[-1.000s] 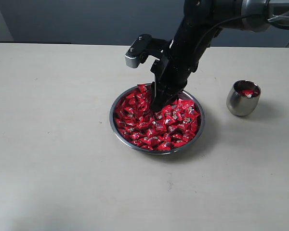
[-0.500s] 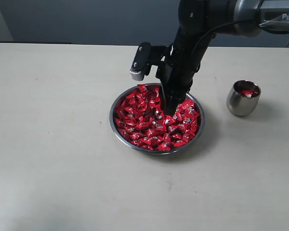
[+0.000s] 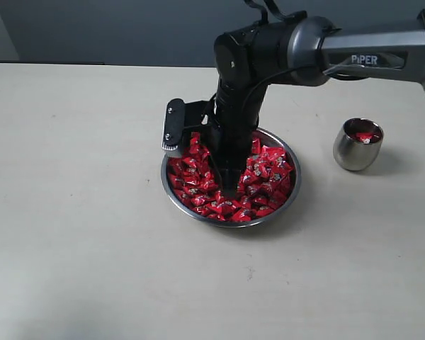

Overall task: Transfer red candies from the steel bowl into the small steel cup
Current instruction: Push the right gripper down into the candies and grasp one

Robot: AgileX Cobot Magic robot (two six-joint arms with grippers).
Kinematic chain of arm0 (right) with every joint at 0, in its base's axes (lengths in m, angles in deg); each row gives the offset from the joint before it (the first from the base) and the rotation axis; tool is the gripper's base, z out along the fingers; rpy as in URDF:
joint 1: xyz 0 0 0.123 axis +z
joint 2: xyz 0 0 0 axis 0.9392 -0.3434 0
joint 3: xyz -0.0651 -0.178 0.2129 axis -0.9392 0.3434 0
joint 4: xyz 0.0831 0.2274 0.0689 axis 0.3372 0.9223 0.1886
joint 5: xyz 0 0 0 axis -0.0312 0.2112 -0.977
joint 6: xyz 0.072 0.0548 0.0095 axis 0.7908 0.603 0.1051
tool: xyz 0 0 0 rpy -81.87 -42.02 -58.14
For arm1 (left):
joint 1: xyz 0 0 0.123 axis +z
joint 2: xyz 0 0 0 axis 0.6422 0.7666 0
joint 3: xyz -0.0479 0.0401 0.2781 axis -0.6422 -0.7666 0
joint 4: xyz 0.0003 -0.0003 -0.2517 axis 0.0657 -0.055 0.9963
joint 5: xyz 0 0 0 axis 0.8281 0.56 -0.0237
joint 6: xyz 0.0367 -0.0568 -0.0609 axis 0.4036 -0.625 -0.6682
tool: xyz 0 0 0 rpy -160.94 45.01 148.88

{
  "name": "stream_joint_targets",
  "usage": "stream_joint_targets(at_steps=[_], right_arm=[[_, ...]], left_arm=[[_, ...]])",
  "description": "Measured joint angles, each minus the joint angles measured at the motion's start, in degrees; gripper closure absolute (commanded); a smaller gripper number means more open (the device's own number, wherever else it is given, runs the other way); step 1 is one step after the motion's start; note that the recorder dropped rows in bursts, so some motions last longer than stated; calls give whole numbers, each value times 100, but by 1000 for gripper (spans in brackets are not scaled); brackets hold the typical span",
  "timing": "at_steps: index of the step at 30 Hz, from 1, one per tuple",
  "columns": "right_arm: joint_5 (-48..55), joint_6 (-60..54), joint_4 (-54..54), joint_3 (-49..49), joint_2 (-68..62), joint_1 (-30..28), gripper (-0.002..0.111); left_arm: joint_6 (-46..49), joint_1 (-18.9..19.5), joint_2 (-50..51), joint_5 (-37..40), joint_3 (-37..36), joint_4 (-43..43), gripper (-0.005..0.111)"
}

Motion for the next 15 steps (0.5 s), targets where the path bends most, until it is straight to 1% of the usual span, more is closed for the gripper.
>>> stream_joint_targets(at_steps=[4,9,15], right_arm=[[11,-14,179,-291,0,0,77],[76,-14,503,-360,-13,11,77],[191,-14,460,-362,-255,35,77]], left_arm=[[0,0,0,0,0,0,106],[0,0,0,0,0,0,106],[0,0,0,0,0,0,106]])
